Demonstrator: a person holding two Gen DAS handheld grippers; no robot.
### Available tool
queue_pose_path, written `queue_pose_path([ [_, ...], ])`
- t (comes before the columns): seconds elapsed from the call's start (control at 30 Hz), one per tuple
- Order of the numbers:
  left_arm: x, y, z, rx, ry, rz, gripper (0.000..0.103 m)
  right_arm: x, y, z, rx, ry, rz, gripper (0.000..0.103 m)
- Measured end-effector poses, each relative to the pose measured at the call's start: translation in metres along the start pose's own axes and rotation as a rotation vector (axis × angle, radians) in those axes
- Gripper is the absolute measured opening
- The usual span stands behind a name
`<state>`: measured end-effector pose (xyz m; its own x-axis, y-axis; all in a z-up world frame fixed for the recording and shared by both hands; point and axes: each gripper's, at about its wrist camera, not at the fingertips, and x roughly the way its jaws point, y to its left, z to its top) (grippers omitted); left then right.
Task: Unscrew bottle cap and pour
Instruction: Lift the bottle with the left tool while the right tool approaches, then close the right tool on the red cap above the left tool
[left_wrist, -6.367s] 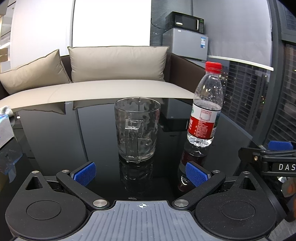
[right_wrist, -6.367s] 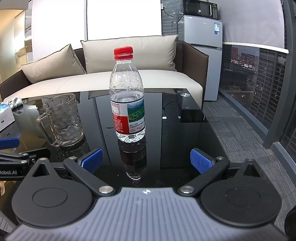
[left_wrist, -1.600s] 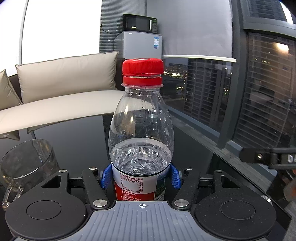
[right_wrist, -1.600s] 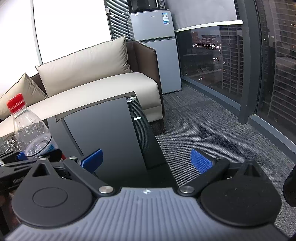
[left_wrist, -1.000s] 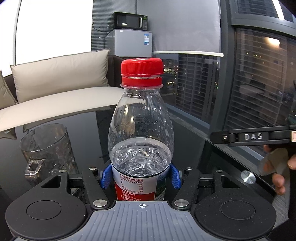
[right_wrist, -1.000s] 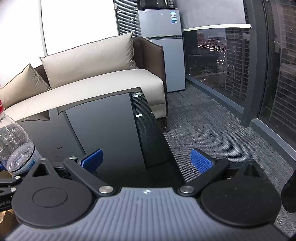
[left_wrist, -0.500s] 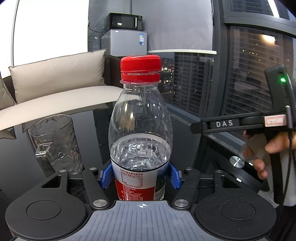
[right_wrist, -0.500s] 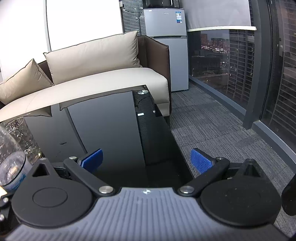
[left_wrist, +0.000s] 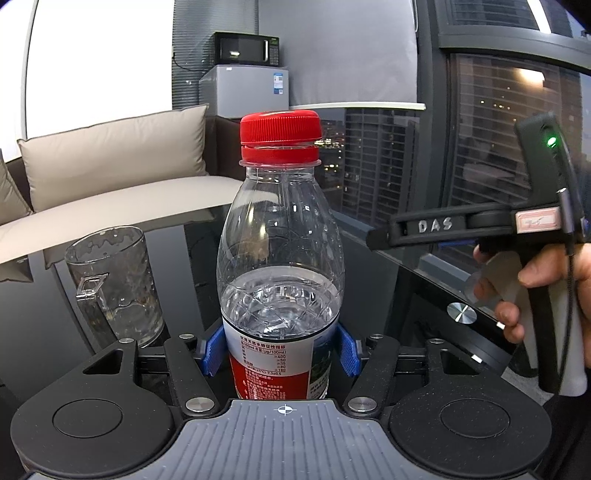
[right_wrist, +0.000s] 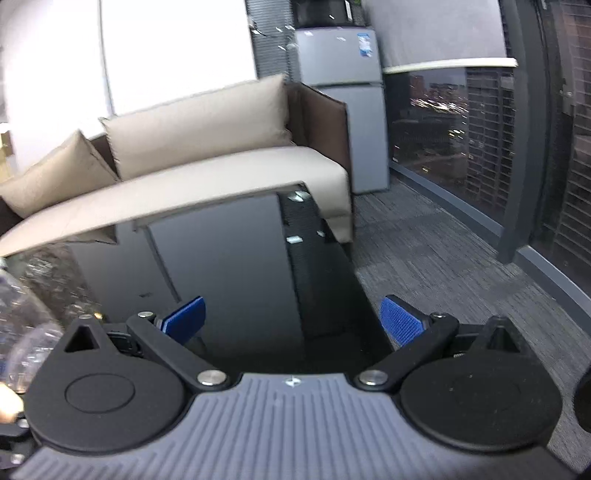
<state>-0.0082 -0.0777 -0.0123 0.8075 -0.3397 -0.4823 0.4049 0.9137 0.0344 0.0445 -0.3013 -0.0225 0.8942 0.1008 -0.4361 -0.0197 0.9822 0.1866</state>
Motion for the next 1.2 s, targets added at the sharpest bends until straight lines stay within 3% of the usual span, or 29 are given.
queue_pose_path([
  [0.37, -0.006, 0.002, -0.003, -0.006, 0.004, -0.007, 0.056, -0.060, 0.025, 0.020, -0.031, -0.099, 0.266, 0.103],
  [0.5, -0.008, 0.003, -0.005, -0.007, 0.004, -0.008, 0.056, -0.075, 0.043, 0.026, -0.078, -0.129, 0.325, 0.103],
  [0.73, -0.005, 0.002, -0.003, -0.006, 0.005, -0.011, 0.056, -0.088, 0.070, 0.032, -0.149, -0.154, 0.366, 0.102],
  [0.97, -0.002, 0.001, -0.002, -0.007, 0.008, -0.011, 0.056, -0.091, 0.084, 0.035, -0.191, -0.145, 0.414, 0.079],
  [1.2, -0.001, -0.001, -0.002, -0.008, 0.010, -0.011, 0.056, -0.087, 0.099, 0.038, -0.217, -0.117, 0.447, 0.076],
])
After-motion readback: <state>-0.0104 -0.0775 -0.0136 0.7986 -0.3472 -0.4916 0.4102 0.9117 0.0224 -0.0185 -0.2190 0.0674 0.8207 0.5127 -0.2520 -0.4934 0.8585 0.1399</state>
